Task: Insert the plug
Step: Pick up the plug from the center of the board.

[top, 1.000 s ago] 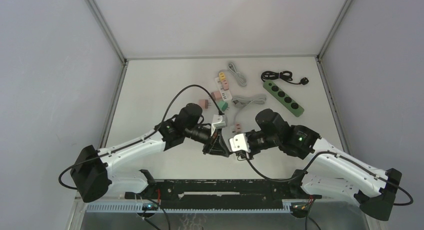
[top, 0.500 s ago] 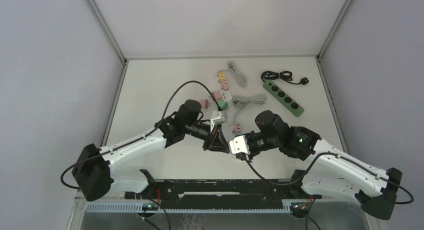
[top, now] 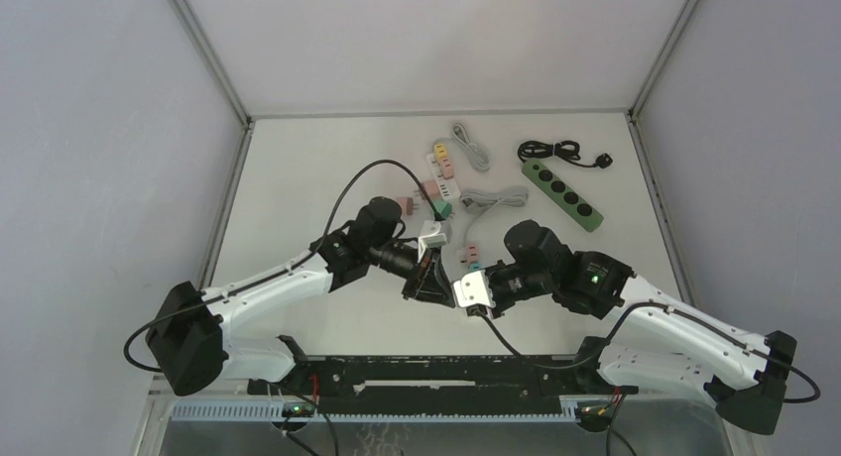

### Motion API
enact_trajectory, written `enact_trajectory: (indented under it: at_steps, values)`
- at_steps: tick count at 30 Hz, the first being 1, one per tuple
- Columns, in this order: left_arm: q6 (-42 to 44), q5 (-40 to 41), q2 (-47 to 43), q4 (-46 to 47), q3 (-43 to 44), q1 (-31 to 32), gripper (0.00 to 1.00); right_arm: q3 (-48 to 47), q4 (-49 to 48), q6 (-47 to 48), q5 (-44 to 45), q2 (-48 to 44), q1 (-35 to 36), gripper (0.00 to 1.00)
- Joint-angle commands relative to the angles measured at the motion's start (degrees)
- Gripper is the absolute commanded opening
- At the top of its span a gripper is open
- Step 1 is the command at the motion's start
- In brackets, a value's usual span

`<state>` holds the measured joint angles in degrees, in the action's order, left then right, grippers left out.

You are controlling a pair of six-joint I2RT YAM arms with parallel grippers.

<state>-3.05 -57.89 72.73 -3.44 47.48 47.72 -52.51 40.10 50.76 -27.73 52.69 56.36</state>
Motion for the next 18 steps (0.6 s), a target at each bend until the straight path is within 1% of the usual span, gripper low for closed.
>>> enact_trajectory:
  at_steps: [1, 5, 8, 12, 14, 17, 18]
  values:
    - [-0.55, -2.84, 0.22, 2.62, 3.75, 0.17, 0.11, 0.0, -1.34, 1.25, -0.98, 0.03, 0.63, 0.31]
    - [-0.86, -3.52, -0.11, 3.37, 3.73, 0.18, 0.11, 0.02, -0.89, 1.35, -1.5, 0.32, 0.76, 0.29]
    - [-1.09, -3.71, -0.32, 3.59, 3.7, 0.18, 0.11, 0.04, -0.38, 1.49, -1.65, 0.65, 1.0, 0.24]
    - [-1.31, -3.63, 0.02, 3.62, 3.84, 0.18, 0.13, -0.01, -0.38, 1.85, -0.91, 0.43, 1.41, 0.09]
    - [-1.52, -2.47, 0.0, 3.62, 3.59, 0.18, 0.16, -0.28, 0.25, 2.0, -0.32, 0.38, 1.45, 0.0]
    - [-2.08, 1.11, -0.37, 3.45, 3.02, 0.1, 0.28, -1.19, 2.44, 1.89, 1.57, 0.82, 1.48, 0.0]
    - [-2.36, 3.37, -0.58, 3.44, 2.81, 0.13, 0.33, -1.83, 3.34, 1.74, 2.46, 1.1, 1.63, 0.0]
